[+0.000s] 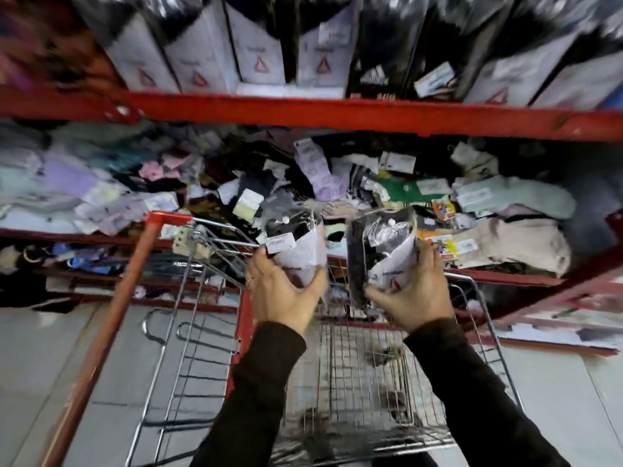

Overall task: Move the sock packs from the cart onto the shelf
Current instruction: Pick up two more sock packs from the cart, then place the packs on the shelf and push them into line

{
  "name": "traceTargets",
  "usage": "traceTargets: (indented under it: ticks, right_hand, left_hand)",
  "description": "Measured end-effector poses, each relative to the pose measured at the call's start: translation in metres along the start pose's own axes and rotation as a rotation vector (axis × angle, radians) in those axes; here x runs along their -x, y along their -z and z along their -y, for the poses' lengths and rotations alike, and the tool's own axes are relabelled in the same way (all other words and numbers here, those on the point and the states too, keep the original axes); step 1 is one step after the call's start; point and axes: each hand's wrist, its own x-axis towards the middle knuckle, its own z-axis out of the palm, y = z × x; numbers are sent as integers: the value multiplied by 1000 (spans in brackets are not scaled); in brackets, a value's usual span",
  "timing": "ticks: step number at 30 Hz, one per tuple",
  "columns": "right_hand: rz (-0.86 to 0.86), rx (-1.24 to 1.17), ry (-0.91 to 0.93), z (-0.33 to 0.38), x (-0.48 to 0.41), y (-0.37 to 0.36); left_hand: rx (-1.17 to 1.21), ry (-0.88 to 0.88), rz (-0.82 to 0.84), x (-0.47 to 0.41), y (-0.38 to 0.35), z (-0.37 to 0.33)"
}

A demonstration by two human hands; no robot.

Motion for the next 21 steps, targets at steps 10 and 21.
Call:
traceTargets:
  ticks: [10,21]
  right_hand:
    - [-215,-264,294,93,-67,66]
    - [-454,-467,384,185,-148,67]
  left_hand:
    - [139,-327,-342,-47,73,-94]
    - [318,-453,-482,-146,105,-157]
